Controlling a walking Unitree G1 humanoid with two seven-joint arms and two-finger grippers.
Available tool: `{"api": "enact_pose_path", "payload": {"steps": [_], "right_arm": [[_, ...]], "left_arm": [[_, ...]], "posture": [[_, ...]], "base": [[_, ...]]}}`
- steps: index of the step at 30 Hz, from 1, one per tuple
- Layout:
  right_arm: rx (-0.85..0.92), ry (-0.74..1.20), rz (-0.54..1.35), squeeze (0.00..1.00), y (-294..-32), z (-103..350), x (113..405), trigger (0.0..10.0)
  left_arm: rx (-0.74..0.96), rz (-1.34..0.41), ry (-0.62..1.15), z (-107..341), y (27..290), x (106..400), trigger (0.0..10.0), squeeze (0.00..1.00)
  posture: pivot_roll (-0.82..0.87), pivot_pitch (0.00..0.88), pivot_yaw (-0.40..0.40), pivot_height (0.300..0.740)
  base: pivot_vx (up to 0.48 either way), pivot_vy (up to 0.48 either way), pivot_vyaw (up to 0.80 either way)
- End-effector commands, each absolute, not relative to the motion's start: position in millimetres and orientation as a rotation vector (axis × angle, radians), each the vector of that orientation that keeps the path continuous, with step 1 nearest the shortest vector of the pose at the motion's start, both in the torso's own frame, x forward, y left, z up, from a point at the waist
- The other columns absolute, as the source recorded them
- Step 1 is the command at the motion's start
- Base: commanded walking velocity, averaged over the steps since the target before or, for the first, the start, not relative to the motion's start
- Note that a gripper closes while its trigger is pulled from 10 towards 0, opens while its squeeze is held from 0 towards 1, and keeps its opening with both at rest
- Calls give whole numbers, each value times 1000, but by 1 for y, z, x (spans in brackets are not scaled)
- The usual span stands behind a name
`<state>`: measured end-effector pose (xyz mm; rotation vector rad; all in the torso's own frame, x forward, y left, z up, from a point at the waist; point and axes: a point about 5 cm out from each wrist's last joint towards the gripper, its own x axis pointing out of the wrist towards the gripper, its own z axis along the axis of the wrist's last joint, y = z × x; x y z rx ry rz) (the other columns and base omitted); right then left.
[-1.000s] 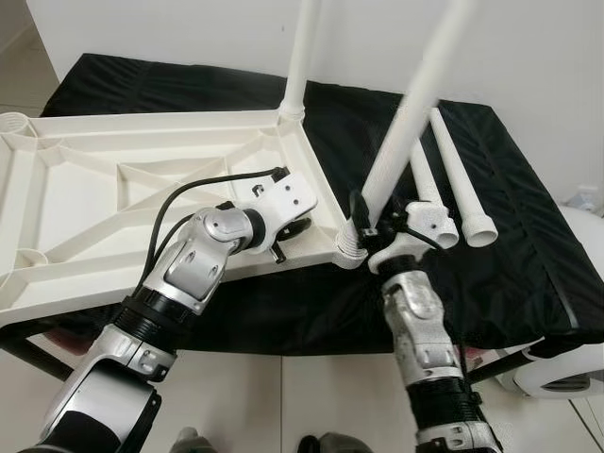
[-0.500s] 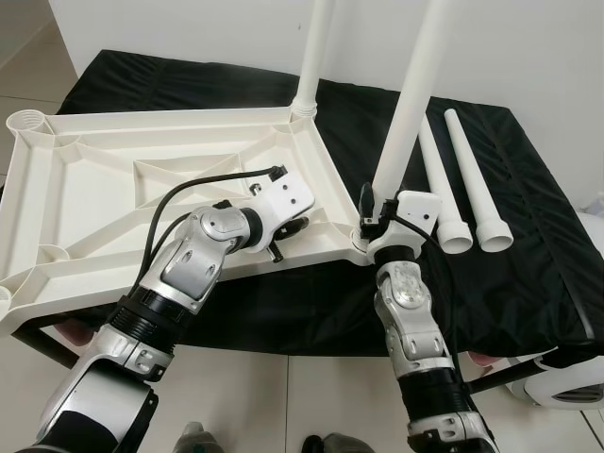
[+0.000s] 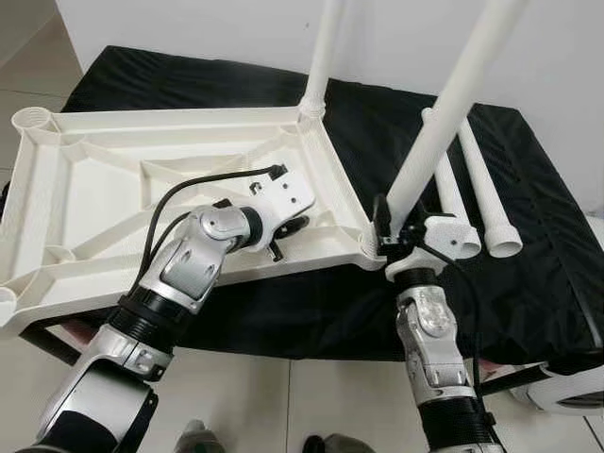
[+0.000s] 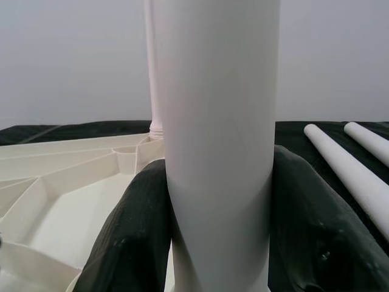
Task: Building children table
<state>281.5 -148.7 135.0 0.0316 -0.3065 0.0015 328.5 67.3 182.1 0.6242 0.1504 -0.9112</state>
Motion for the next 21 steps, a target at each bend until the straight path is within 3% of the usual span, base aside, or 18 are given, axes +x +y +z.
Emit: {"api": "enact_pose_path", "payload": {"steps": [1,21], "right_arm": [[10,-18,-125,0,-182,74,265,10000],[233,76,-52,0,-177,52,265,10000]], "left_arm": [[627,-935,144,182,64,327,10000,0],[636,-942,139,182,64,326,10000,0]], "posture": [[77,61,-77,740],[82,46,-76,740]], "base": [[0,0,0],[0,0,0]]}}
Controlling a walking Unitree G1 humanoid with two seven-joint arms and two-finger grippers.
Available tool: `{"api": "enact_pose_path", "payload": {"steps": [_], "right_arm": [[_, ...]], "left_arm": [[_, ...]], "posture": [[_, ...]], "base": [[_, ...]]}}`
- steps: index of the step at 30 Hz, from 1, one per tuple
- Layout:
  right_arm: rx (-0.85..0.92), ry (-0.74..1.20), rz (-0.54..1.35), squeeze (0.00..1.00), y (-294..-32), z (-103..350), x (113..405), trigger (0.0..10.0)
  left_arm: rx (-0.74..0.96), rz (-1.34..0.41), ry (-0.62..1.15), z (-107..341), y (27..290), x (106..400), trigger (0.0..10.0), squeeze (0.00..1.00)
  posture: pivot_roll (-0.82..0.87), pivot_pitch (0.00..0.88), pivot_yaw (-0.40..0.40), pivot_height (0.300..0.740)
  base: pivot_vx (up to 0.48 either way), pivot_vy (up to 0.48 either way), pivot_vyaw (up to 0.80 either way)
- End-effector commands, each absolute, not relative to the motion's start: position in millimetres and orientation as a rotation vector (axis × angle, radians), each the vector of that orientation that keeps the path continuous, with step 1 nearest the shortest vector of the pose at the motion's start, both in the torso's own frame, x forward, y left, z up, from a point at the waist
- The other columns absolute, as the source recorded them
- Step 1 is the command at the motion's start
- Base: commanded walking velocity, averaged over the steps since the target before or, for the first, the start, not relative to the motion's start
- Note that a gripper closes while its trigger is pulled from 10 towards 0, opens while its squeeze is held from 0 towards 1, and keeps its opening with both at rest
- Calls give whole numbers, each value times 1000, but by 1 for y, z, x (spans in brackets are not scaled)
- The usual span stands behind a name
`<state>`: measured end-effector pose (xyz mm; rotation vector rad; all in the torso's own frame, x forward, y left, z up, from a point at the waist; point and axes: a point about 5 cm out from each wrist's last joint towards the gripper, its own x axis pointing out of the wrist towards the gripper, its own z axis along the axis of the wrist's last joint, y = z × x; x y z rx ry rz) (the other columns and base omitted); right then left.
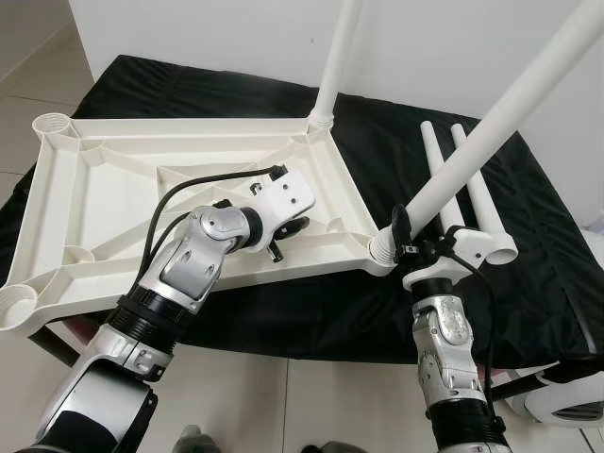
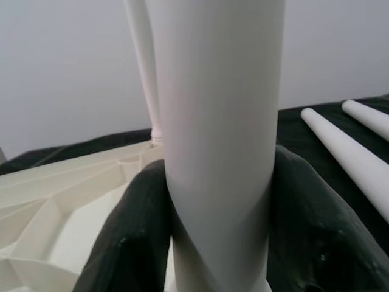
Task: Building children table
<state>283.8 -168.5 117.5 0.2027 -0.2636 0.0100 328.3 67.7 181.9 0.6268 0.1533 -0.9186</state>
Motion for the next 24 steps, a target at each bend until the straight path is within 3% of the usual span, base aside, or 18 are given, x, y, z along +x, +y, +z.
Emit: {"api": "enact_pose_path", "payload": {"steps": [1,19,24], "right_arm": [[239,83,-36,0,-176,52,266,10000],[163,-74,138,0,-171,99,298,10000],[151,-13,126,0,-177,84,293,10000]], "left_arm": [[637,-945,138,182,63,326,10000,0],[625,-935,131,181,63,326,10000,0],[621,-931,129,182,62,326,10000,0]], "posture": [[80,43,-75,740],[71,39,-93,740],[69,45,-101,740]], "base": [[0,0,0],[0,0,0],[0,0,0]]}}
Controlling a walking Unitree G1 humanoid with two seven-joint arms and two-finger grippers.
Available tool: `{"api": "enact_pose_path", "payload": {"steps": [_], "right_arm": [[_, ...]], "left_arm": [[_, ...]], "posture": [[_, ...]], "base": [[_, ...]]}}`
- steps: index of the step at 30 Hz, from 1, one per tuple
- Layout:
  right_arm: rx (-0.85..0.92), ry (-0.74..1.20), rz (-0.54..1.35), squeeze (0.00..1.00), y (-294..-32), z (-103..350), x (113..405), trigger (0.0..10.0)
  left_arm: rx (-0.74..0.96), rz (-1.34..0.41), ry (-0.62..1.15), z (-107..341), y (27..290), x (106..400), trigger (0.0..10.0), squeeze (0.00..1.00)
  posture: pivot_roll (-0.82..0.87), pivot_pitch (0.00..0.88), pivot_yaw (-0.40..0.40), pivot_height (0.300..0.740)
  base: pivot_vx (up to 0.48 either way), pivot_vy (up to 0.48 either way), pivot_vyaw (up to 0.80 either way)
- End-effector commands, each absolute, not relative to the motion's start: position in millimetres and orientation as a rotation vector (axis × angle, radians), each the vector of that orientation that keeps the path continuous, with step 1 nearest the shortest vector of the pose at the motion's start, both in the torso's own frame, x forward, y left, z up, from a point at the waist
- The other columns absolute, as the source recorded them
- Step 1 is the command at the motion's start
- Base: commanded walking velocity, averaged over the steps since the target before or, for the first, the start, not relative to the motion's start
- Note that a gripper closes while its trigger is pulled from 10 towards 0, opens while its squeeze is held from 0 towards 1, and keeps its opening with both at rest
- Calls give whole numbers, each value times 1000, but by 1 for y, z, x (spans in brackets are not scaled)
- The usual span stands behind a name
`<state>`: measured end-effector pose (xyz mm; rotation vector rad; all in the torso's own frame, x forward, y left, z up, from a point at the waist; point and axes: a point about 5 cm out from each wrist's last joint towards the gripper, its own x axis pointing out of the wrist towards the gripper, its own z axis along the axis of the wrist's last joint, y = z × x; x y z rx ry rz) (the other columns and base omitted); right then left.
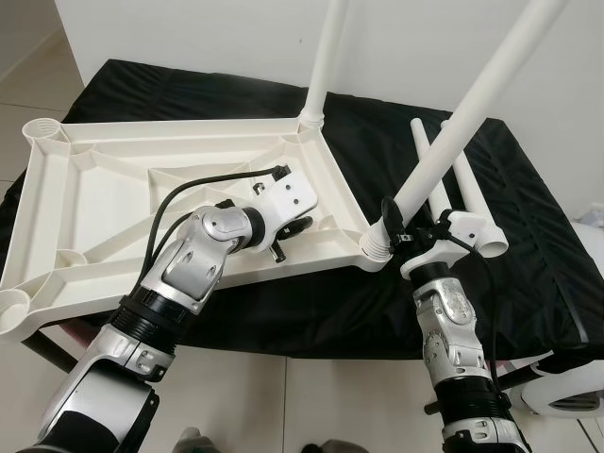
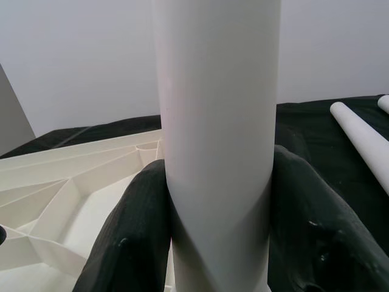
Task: Building children table
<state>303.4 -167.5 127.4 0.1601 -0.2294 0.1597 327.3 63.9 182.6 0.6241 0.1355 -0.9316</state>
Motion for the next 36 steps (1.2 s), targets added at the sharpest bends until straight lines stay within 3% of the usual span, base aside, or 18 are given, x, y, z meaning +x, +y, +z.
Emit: {"api": "enact_pose_path", "payload": {"steps": [1,12,15,19,36], "right_arm": [[149,4,122,0,-178,79,291,10000],[274,128,8,0,-201,47,274,10000],[256,126,3,0,-202,48,274,10000],[95,42,92,0,-192,64,280,10000],[15,27,174,0,-178,61,276,10000]], "left_arm": [[619,-930,127,182,62,326,10000,0],[618,-924,121,184,64,328,10000,0],[618,-924,120,184,64,328,10000,0],[621,-926,116,185,64,329,10000,0],[629,-919,109,188,67,329,10000,0]], "posture": [[69,45,-101,740],[56,56,-92,740],[56,56,-91,740],[58,54,-91,740],[66,59,-94,740]], "base": [[0,0,0],[0,0,0],[0,0,0],[0,0,0],[0,0,0]]}}
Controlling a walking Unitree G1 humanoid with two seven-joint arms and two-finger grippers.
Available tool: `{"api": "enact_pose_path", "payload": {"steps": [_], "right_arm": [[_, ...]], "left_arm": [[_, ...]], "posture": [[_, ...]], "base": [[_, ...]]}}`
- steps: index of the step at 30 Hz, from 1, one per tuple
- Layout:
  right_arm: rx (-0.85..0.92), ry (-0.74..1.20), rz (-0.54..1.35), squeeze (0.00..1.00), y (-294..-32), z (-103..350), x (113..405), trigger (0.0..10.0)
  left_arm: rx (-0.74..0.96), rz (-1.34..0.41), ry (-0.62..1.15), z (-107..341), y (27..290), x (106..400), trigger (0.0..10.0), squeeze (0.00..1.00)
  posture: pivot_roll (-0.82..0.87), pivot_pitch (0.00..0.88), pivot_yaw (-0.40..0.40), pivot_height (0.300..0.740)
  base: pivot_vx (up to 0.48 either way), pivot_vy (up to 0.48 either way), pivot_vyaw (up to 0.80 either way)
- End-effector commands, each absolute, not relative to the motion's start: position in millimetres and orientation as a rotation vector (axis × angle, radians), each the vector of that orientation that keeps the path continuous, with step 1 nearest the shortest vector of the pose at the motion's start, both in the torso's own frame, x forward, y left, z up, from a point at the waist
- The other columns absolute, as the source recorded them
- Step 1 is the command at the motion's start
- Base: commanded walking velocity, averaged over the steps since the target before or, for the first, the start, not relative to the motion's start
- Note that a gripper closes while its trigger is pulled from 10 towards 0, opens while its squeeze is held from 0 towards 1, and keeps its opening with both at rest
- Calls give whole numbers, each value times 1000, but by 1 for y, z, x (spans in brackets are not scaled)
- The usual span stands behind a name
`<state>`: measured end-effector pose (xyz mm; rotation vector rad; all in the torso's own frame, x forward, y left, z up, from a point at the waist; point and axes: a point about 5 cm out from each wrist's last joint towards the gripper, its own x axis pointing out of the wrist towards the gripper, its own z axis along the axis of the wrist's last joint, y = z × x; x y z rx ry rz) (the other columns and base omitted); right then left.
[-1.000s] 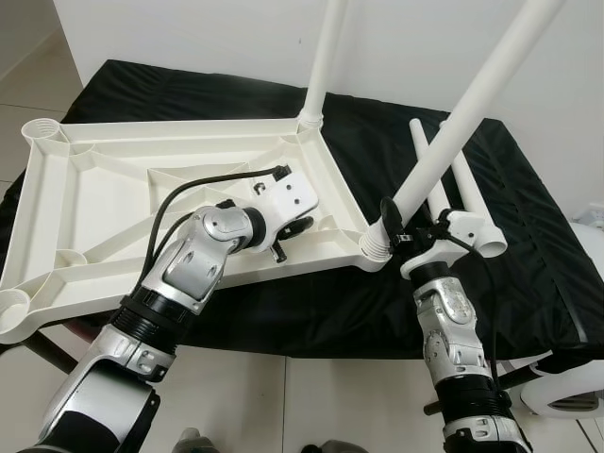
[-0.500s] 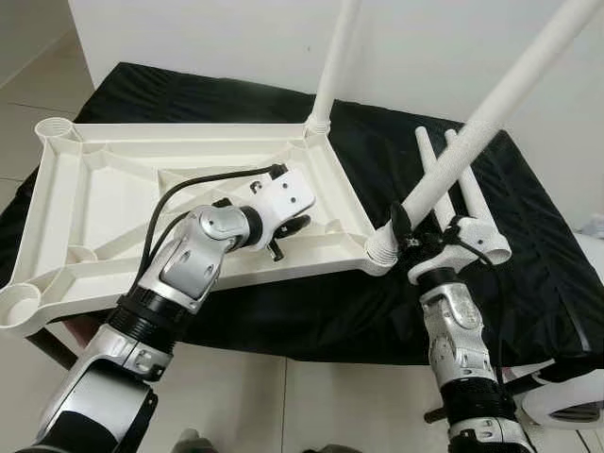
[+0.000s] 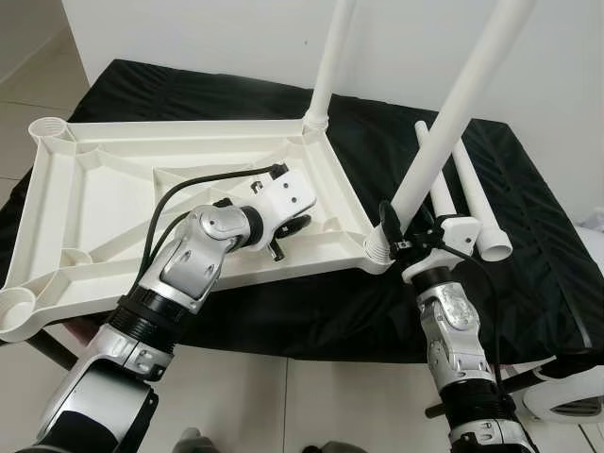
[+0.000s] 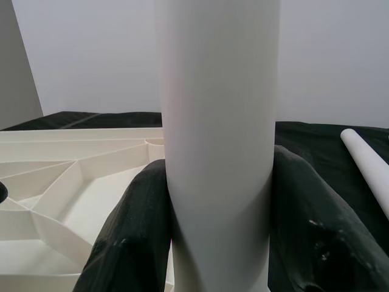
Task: Building children table
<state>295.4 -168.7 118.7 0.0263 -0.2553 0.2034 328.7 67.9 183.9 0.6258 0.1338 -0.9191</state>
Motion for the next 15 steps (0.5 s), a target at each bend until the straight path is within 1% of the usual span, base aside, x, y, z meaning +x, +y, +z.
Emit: {"api": "enact_pose_path", "payload": {"steps": [1,6,9,12,15], "right_arm": [[15,27,174,0,-178,61,276,10000],[7,47,156,0,-182,54,271,10000],[50,75,122,0,-188,47,267,10000],[49,95,89,0,-194,41,263,10000],[7,85,99,0,-195,41,261,10000]], "left_arm": [[629,-919,109,188,67,329,10000,0],[630,-923,106,189,66,329,10000,0],[630,-926,104,189,66,328,10000,0],[630,-928,104,189,66,328,10000,0],[632,-931,104,189,66,328,10000,0]], "posture": [[66,59,-94,740],[62,60,-90,740],[62,59,-90,740],[62,59,-87,740],[61,58,-88,740]], "base": [[0,0,0],[0,0,0],[0,0,0],[0,0,0],[0,0,0]]}}
